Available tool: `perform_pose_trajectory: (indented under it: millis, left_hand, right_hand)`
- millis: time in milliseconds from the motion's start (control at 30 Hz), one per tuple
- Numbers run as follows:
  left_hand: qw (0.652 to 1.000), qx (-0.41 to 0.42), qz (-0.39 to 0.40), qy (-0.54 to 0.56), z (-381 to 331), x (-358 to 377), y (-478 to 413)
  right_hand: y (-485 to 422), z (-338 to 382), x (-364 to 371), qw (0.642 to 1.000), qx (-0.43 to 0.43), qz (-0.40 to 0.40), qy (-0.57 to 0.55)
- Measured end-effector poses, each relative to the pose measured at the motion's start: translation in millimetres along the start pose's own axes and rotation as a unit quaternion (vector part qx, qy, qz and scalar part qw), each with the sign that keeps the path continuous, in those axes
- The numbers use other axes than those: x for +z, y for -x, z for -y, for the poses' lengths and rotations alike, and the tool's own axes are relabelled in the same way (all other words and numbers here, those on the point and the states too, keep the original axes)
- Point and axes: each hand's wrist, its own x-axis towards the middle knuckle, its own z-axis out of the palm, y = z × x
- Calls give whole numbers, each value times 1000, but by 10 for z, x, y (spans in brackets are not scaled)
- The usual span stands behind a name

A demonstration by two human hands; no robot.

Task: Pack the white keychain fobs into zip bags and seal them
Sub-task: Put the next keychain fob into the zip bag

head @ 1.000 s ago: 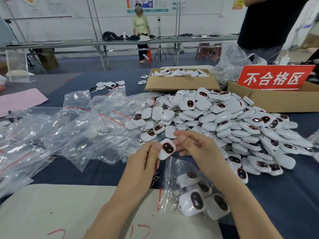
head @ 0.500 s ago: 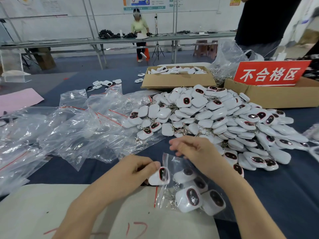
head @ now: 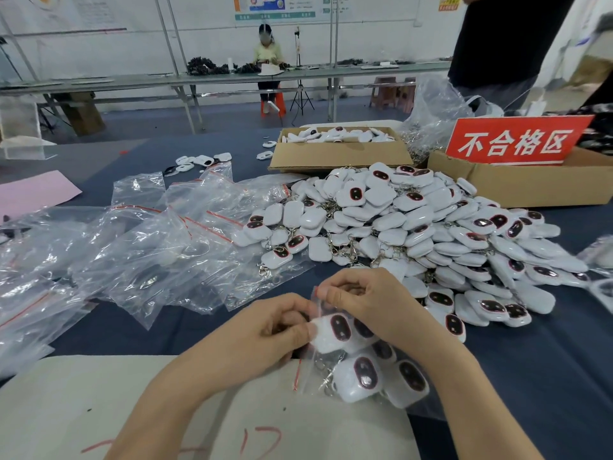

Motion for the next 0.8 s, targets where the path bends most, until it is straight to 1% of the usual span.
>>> perform_pose_trajectory:
  millis: [100,233,300,333,400,433,500,533,600,633,667,733,800]
  left_hand:
    - [999,-7,-25,-38,52,39,-52]
    - [993,21,-6,-114,68,107,-76]
    - [993,22,-6,-113,88,94,-76]
    - [995,19,-15,-96,96,77,-72]
    - [997,13,-59,-50,101,41,-66]
    - [995,11,-94,-35,108,24,-75]
    - [984,10,-176,-20,151,-5,-107]
    - [976,14,-216,-26,180,-19,-124]
    - [958,27,-278,-65,240,-31,-155]
    - [951,31,-296,-88,265,-31,-168]
    - [945,34,-308,-107,281,-24,-178]
    - [939,35,-317,-128,303,-13,-190]
    - [938,36,-315,-137,319,-8,-197]
  right_hand:
    - [3,8,32,1000,-4,14,-23]
    - [-7,-21,55,1000,5,13,-11]
    - [-12,-16,47,1000,2,8,0]
    - [-13,-7,41,1000,-2,4,7]
    - [-7,16,16,1000,-11,-21,10]
    - [-4,22,-7,999,-17,-50,4]
    - [1,33,-62,991,-25,-134,-13]
    - [9,31,-89,983,-26,-181,-4]
    - [26,-10,-136,959,-20,-266,92]
    - [34,-41,-152,945,-7,-287,159]
    - [44,-66,-159,931,14,-290,220]
    - [62,-109,-145,911,52,-263,314]
    - [69,-137,-127,896,69,-247,364]
